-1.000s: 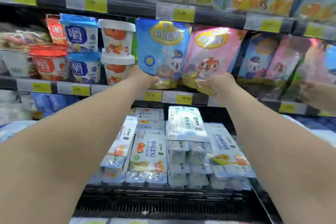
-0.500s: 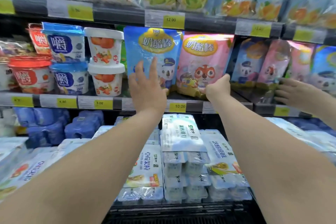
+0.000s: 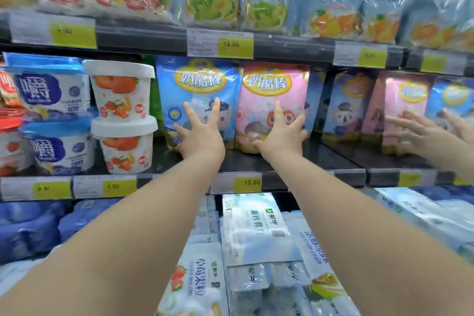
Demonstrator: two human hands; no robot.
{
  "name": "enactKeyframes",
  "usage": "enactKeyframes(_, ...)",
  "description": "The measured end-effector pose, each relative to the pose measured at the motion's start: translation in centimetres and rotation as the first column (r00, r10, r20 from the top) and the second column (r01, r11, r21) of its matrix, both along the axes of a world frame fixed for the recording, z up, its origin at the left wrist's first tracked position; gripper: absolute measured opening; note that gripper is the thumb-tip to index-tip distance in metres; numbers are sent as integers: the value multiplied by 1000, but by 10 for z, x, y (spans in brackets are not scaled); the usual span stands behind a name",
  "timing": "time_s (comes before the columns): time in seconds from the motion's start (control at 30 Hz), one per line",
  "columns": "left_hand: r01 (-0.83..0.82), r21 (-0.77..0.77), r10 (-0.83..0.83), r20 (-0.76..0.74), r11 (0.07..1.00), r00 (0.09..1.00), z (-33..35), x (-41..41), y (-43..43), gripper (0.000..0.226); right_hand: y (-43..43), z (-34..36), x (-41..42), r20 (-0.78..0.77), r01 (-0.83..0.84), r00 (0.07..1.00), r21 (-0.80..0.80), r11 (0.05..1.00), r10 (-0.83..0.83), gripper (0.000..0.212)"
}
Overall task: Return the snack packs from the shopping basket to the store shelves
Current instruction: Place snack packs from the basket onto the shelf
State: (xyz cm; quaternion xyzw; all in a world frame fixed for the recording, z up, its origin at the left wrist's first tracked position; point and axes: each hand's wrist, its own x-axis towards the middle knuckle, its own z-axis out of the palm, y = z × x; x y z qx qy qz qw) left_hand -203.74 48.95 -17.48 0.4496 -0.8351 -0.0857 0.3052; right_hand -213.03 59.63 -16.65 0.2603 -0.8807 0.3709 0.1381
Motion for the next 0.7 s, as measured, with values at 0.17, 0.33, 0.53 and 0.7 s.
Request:
enactKeyframes(0.17,-64,-33,65,4,997,998,-2,4,-34,87,-39,-4,-2,-39,-25,999,4,1000,25,82)
enactKeyframes(0.33,-73,-76,73,-8,994,997,-4,3,-40,78,-59,-10,-4,-148,-70,986,23,997,73,55)
enactKeyframes(0.53,2,-71,0,28,997,1000,-1,17,-30,63,-40,-5,2,-49,-166,983,150,975,175,62)
enactKeyframes(0.7,294,-126,-311,-149,947,939,3,51,11,50,10,-4,40,-237,-290,933,-51,956,270,32)
